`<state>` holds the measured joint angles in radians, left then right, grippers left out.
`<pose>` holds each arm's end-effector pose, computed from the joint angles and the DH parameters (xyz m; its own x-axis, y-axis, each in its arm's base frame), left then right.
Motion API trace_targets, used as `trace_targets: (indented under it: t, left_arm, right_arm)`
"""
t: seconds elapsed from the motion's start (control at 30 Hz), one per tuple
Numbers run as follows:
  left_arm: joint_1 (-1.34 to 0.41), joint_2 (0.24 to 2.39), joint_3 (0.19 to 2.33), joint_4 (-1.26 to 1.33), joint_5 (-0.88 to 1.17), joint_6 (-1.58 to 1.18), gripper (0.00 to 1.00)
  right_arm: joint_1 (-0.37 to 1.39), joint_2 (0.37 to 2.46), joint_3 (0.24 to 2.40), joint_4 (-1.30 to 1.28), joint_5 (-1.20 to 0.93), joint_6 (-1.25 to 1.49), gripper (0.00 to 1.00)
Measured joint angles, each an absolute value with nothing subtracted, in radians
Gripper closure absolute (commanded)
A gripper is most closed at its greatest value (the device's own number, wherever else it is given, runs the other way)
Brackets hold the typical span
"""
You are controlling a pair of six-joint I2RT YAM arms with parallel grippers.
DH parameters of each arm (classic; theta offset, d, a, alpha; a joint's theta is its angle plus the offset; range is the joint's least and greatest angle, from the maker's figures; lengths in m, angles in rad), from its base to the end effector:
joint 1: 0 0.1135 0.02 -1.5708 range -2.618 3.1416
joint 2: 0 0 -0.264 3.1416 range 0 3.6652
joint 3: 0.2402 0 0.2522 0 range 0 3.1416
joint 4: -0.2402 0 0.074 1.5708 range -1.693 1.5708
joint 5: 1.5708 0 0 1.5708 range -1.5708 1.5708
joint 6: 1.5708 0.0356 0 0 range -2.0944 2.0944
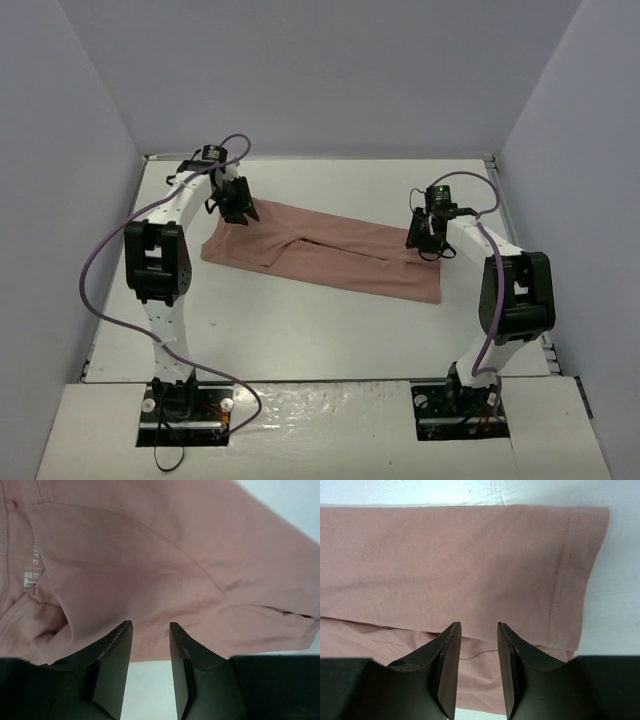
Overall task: Fold and stack the t-shirts
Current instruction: Rotate the tshirt 90 degrees
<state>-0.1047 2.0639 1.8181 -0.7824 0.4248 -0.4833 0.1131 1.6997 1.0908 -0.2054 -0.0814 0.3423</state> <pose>0.4481 -0.0618 0.2535 -0.8967 -0.3315 -0.2932 -0.1240 0.8242 -0.5525 0.3617 0.0440 0.2048 -0.7370 0.2530 -0.6267 0.0844 0.9545 0.2861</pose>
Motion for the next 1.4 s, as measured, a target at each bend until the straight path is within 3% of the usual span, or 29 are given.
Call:
trace_targets:
  t: [0.23, 0.53, 0.8, 1.03, 1.23, 1.4]
  left_arm:
    - [-0.061, 2.152, 1.656, -0.714, 0.467, -0.526, 0.68]
    - [-0.007, 2.029, 1.612, -0.718, 0.369, -0.522, 0.49]
    - [-0.077, 1.940, 1.666, -0.705, 0.290, -0.525, 0.49]
    - [-0.105, 2.080, 1.663, -0.707, 0.223, -0.536, 0.49]
    - [-0.114, 2.234, 1.835, -0.741, 0.192, -0.544, 0.49]
    - [-0.136, 2.362, 2.049, -0.790, 0.173, -0.537, 0.49]
  right_arm:
    - [0.113, 1.700, 1.074, -0.201, -0.077, 0.343, 0.68]
    - [0.113, 1.691, 1.057, -0.202, -0.006, 0.331, 0.68]
    - [0.115, 1.700, 1.099, -0.203, 0.022, 0.312, 0.68]
    - [0.139, 1.801, 1.117, -0.181, 0.046, 0.296, 0.69]
    - [0.175, 1.782, 1.024, -0.089, 0.095, 0.312, 0.69]
    - [0.304, 1.640, 0.843, -0.045, 0.160, 0.433, 0.69]
